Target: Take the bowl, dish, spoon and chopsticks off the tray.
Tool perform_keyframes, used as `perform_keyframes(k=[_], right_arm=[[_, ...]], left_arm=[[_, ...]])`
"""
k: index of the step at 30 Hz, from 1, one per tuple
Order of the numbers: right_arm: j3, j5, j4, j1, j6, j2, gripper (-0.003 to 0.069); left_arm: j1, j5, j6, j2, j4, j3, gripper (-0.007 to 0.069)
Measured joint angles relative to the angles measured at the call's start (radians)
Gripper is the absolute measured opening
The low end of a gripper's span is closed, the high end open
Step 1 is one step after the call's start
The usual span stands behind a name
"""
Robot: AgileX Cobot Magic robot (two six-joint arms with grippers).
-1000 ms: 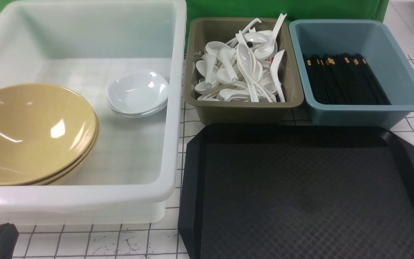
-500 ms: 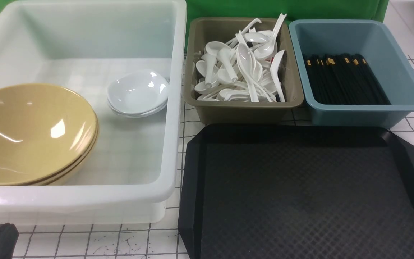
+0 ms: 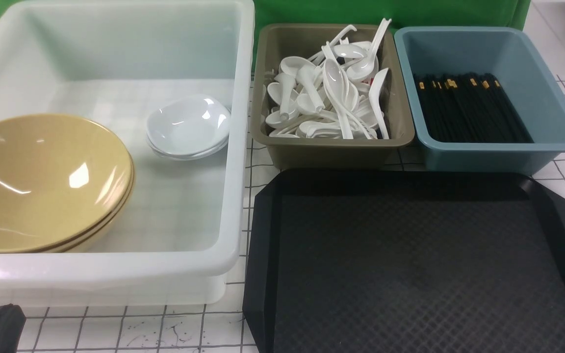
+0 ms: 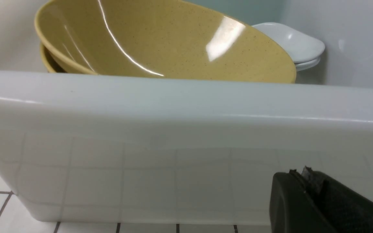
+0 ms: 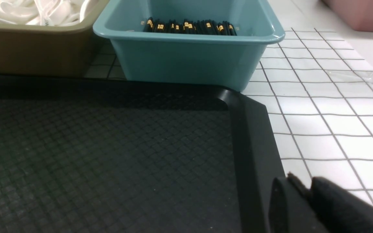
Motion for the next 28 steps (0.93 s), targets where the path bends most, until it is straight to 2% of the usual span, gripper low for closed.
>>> perform_keyframes(k=[28], right_arm=[[0.0,0.0,0.0,0.0,0.0,0.0,0.0162]], left_arm=[[0.0,0.0,0.0,0.0,0.0,0.0,-0.0006]])
